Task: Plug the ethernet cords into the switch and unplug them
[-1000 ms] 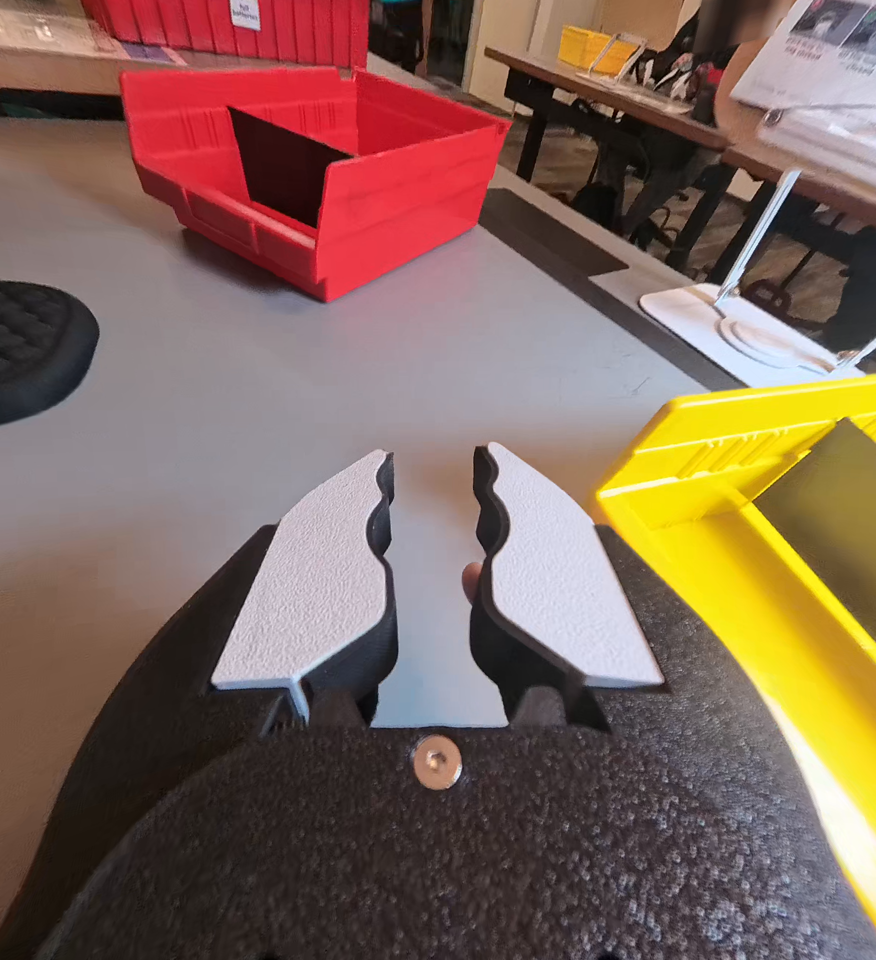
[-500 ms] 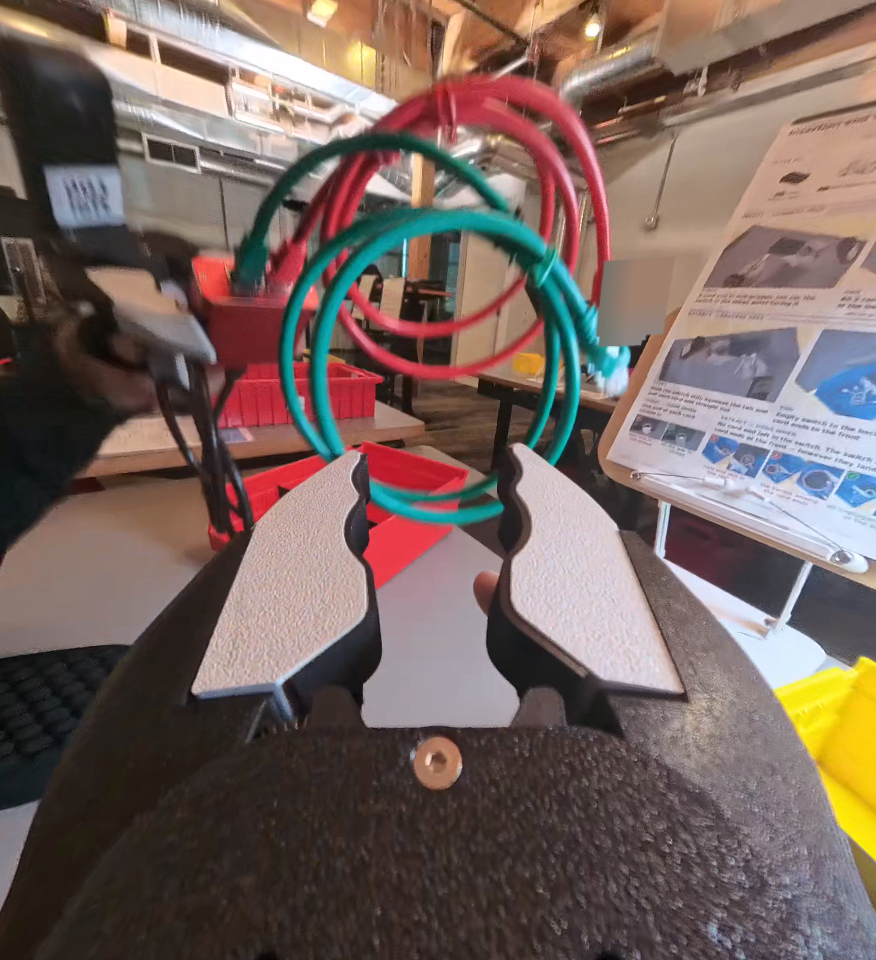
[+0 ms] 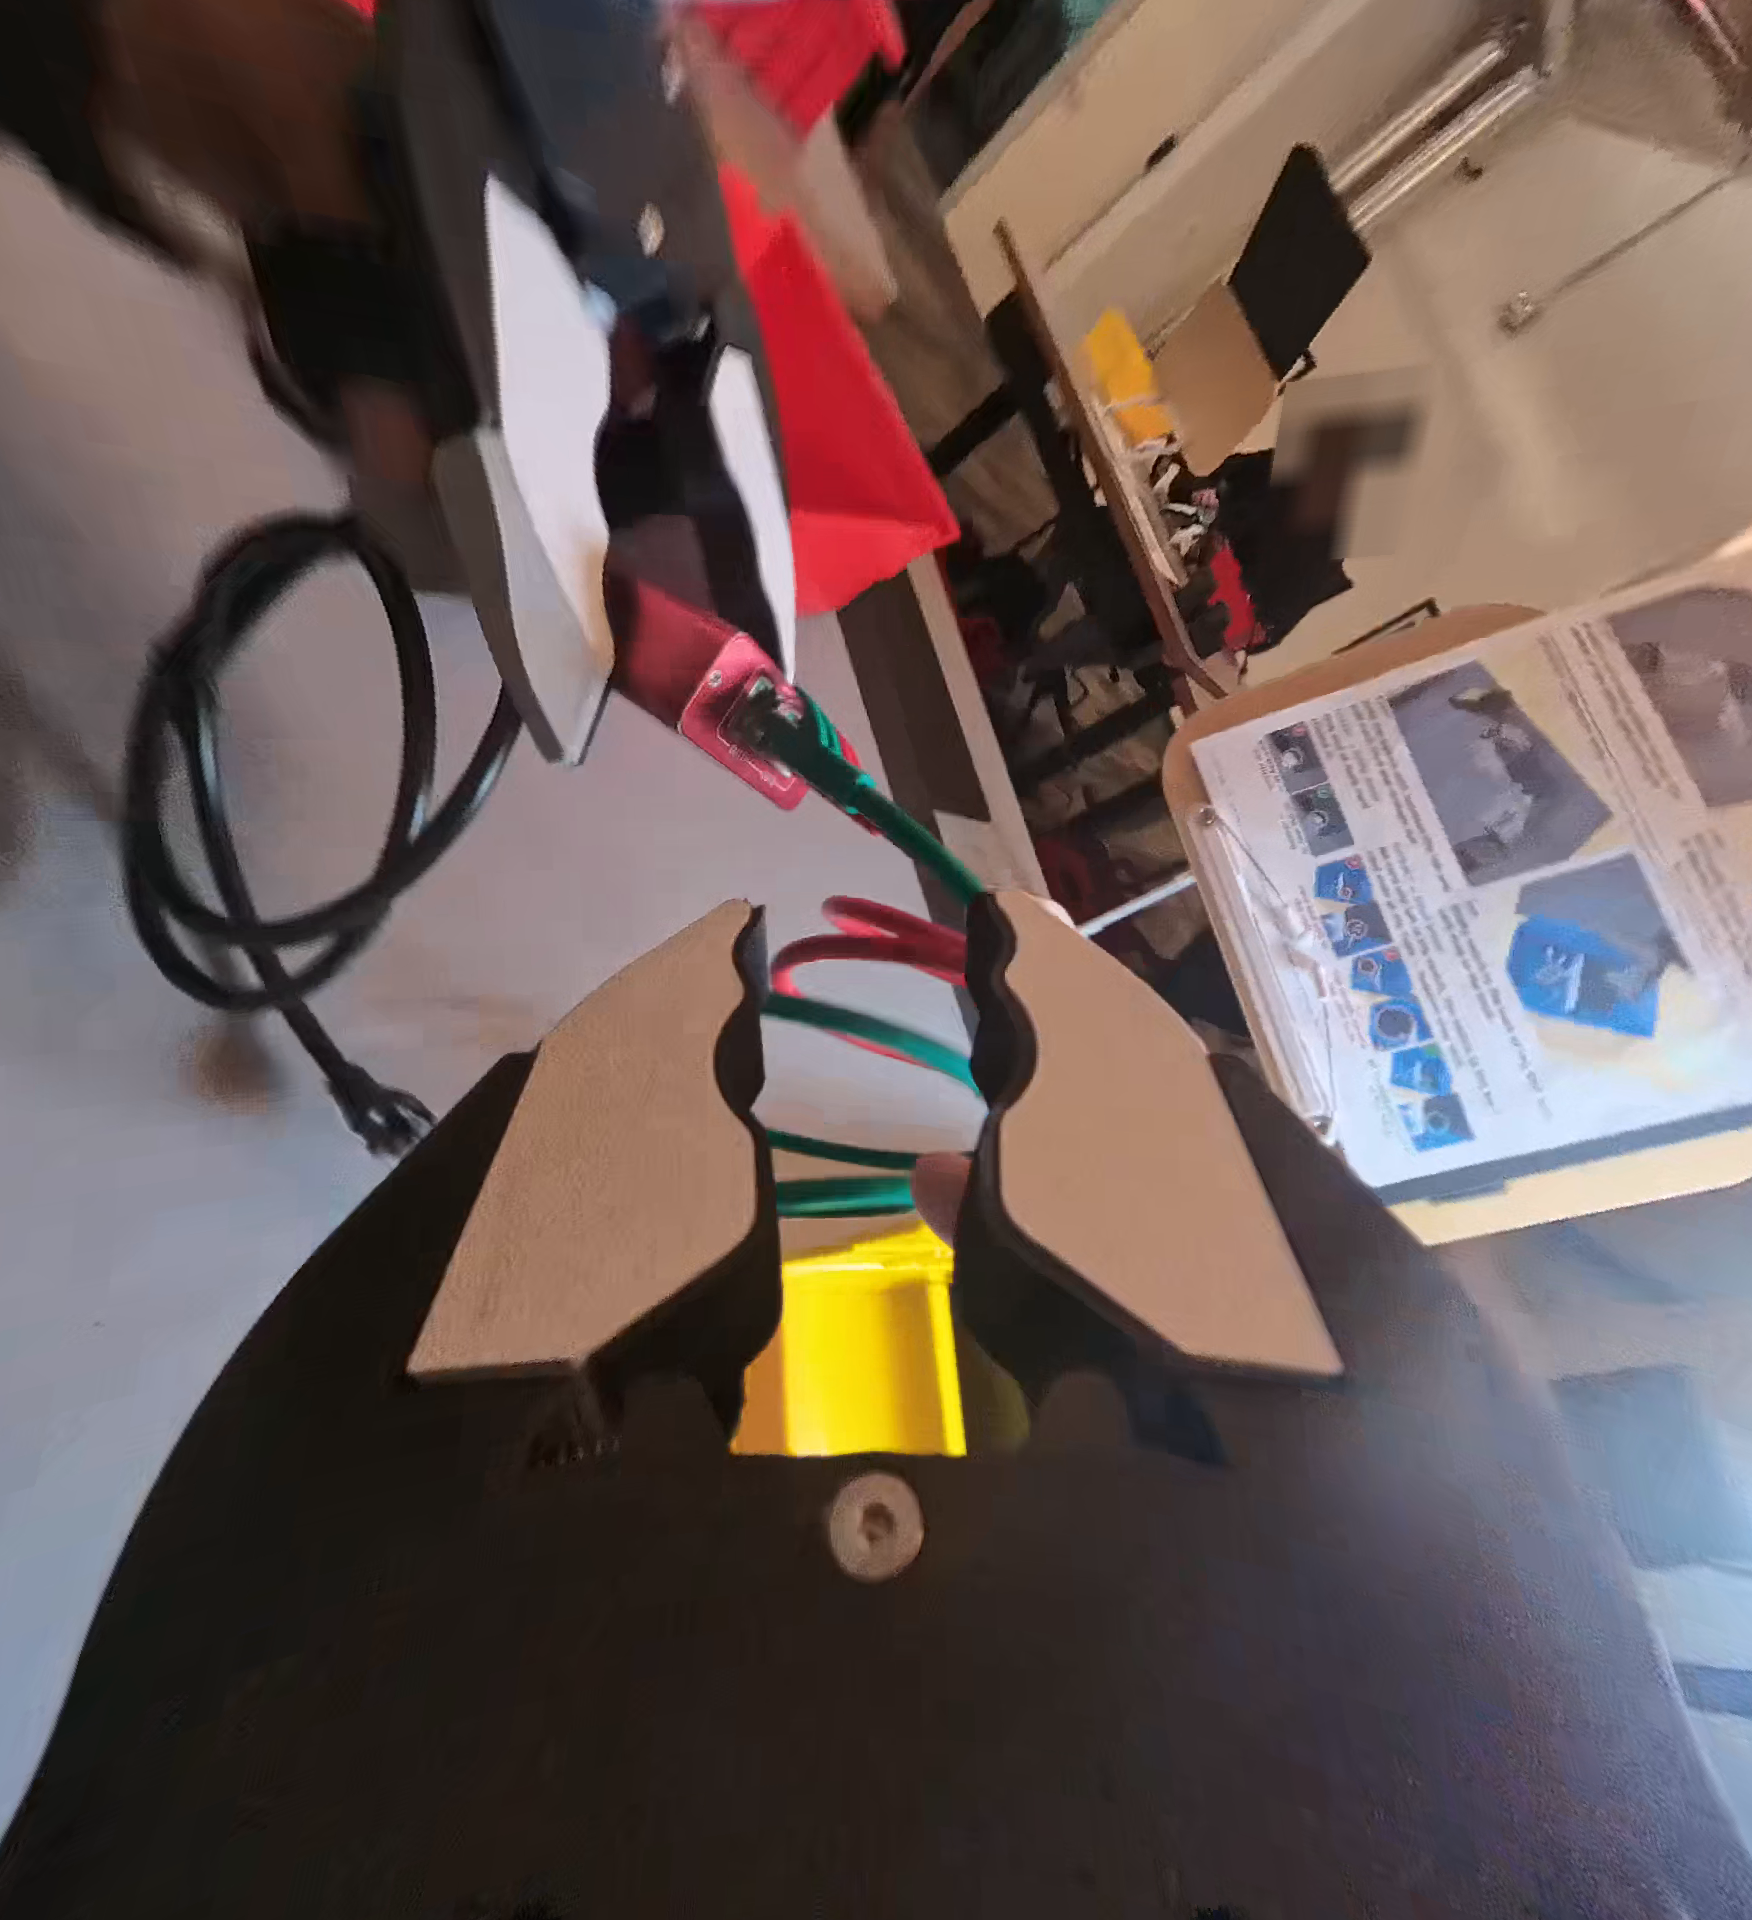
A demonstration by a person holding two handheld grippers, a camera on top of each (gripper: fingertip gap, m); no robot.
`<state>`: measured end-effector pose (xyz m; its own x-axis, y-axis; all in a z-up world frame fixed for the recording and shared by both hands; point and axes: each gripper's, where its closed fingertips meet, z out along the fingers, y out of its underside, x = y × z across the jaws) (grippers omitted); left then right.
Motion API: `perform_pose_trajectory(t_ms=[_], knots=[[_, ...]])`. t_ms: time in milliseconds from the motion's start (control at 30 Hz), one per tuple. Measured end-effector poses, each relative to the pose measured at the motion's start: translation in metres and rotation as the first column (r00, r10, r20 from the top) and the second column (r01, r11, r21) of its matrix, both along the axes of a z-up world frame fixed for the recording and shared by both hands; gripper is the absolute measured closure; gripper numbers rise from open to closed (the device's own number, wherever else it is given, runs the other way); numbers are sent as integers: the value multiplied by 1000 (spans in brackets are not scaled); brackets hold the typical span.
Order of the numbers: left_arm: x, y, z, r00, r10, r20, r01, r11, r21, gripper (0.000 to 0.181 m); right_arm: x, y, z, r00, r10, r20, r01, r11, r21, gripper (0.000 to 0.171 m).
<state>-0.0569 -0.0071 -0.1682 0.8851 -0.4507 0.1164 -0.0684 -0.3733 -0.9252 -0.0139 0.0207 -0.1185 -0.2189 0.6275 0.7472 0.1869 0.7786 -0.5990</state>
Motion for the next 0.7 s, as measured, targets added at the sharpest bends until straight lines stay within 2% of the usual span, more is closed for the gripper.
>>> perform_pose_trajectory(t_ms=[67,133,233,367,567,700], knots=[[-3,-2,-12,999,14,-50,-16,999,-49,111,-13,-2,-17,999,-4,40,-1,992,126,135],[-3,-4,-17,999,12,-35,-15,996,-92,111,-24,-5,-26,996,14,83,-31,976,214,139],[-5,-8,-26,998,18,-58,-26,988,-153,111,-36,-9,-32,992,68,104,-99,940,325,150],[0,-12,-34,999,-4,-51,-6,979,-203,111,-40,-19,-56,975,131,182,-187,923,337,153],[6,-16,-45,998,-61,-10,56,967,-248,111,-39,-24,-66,974,167,152,-208,927,313,159],[3,-11,-35,999,-30,-32,24,986,-166,118,-39,-17,-69,975,139,172,-172,966,193,159]])
